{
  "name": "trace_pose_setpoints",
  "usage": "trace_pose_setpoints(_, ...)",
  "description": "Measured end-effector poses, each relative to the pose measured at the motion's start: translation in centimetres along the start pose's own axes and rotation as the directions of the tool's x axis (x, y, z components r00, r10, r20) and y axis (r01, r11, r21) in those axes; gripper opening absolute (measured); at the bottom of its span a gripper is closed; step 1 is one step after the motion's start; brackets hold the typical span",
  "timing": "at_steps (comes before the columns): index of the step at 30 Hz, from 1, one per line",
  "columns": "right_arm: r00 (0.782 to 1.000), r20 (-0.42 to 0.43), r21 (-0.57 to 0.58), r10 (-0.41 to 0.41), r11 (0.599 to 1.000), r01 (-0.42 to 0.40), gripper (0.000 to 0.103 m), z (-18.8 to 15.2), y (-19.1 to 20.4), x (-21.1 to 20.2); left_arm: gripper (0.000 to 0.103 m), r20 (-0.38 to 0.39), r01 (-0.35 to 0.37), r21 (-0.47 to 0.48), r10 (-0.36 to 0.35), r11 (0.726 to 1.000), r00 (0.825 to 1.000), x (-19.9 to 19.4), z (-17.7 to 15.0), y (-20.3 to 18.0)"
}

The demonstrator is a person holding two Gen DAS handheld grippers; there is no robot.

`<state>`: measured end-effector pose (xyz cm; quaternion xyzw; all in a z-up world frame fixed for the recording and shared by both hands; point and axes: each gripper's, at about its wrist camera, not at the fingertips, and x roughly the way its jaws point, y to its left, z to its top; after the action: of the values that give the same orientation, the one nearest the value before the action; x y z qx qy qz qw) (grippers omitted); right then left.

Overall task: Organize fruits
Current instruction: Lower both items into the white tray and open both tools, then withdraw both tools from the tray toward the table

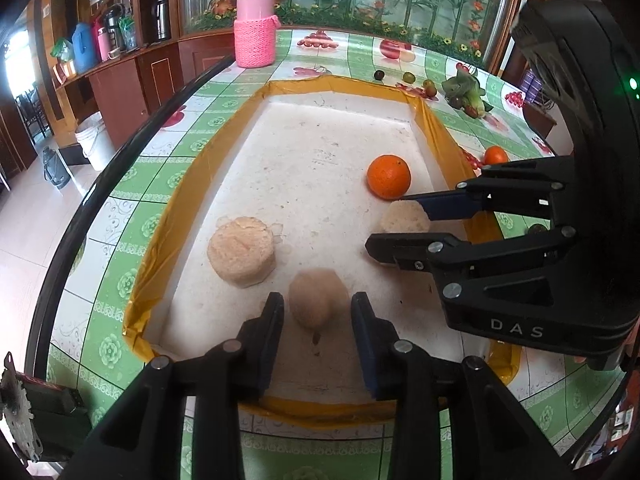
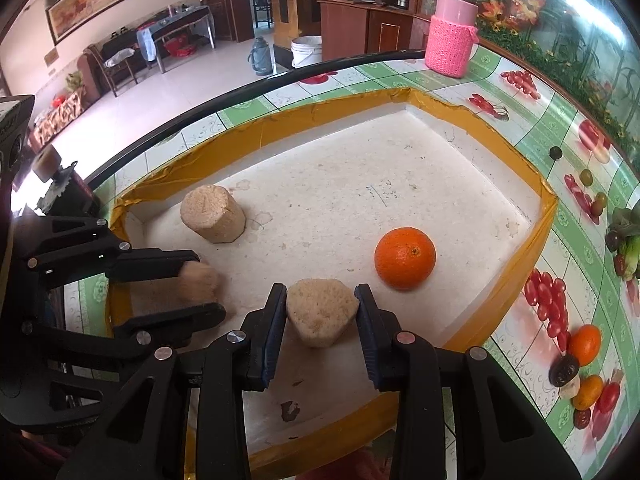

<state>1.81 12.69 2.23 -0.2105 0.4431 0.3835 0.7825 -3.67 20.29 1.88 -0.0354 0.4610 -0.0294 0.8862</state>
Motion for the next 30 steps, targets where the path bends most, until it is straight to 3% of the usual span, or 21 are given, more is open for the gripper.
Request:
trace_pose_setpoints(5,0.999,0.038,0.012,0.004,1.000,-0.004,0.039,-0.4,-0.2,-1.4,0.055,0.028,-0.043,-0.002,0.043,0.999,0.999,-0.7,0.0,-0.4)
trace_pose_setpoints(9,0.996,0.084,0.029,-0.011,1.000,0.008,0.040,-0.8,-0.4,-3.4,0.062,0.063,-0.064,-0.030,0.066,0.998,0.996,-1.7,-0.3,-0.6)
trace_pose_setpoints(13,0.988,0.148,0.042,-0.041,0.999,0.035,0.048,-1.6,-0.8,-6.2,0.072,0.104,-0.096,-0.076,0.103,0.993,0.989,-3.1,-0.2,-1.0)
trace_pose_setpoints(17,0.980,0.191,0.116,-0.063,0.992,0.041,0.061,-3.4,-2.5,-9.1,0.087,0.181,-0.155,-0.123,0.175,0.980,0.968,-5.0,0.2,-2.3)
trace_pose_setpoints(20,0.976,0.194,0.191,-0.100,0.980,0.063,0.063,-5.2,-4.3,-10.8,0.094,0.251,-0.182,-0.154,0.217,0.971,0.943,-6.4,0.5,-3.9)
trace_pose_setpoints(23,0.976,0.164,0.272,-0.143,0.958,0.095,0.074,-7.5,-6.6,-11.9,0.098,0.298,-0.152,-0.158,0.194,0.976,0.935,-7.2,0.9,-5.9)
trace_pose_setpoints(30,0.966,0.087,0.411,-0.244,0.892,0.188,0.074,-13.1,-10.7,-14.7,0.099,0.336,-0.077,-0.060,0.093,0.995,0.937,-7.4,1.2,-11.8)
